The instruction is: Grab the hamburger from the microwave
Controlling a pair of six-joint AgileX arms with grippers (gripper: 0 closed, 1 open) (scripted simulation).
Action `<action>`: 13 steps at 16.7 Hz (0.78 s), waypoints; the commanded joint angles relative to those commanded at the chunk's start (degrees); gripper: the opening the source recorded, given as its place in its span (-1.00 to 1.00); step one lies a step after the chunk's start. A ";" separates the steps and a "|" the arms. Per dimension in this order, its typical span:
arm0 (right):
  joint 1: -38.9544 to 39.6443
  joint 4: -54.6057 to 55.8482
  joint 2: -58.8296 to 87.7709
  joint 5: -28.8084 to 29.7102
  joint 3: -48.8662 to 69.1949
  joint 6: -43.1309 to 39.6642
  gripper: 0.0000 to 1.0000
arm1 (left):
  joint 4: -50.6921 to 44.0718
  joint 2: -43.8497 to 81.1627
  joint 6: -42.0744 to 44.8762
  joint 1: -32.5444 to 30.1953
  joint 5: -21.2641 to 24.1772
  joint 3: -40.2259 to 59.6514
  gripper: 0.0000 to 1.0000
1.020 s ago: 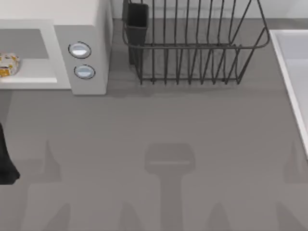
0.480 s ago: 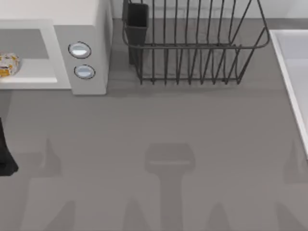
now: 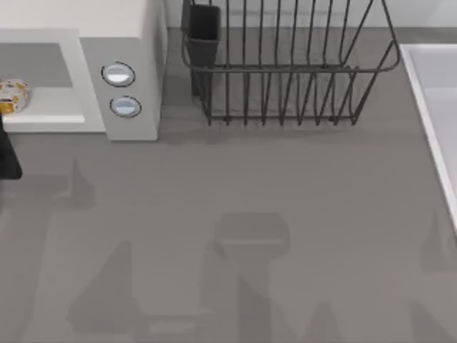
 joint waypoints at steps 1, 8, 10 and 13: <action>0.00 0.00 0.00 0.00 0.00 0.00 1.00 | 2.64 5.69 0.21 0.45 0.51 2.21 1.00; 0.00 0.00 0.00 0.00 0.00 0.00 1.00 | 21.81 47.05 1.68 3.65 4.22 18.37 1.00; 0.00 0.00 0.00 0.00 0.00 0.00 1.00 | 26.98 58.18 2.06 4.49 5.22 22.75 1.00; 0.00 0.00 0.00 0.00 0.00 0.00 1.00 | 33.97 73.25 2.58 5.62 6.59 28.68 1.00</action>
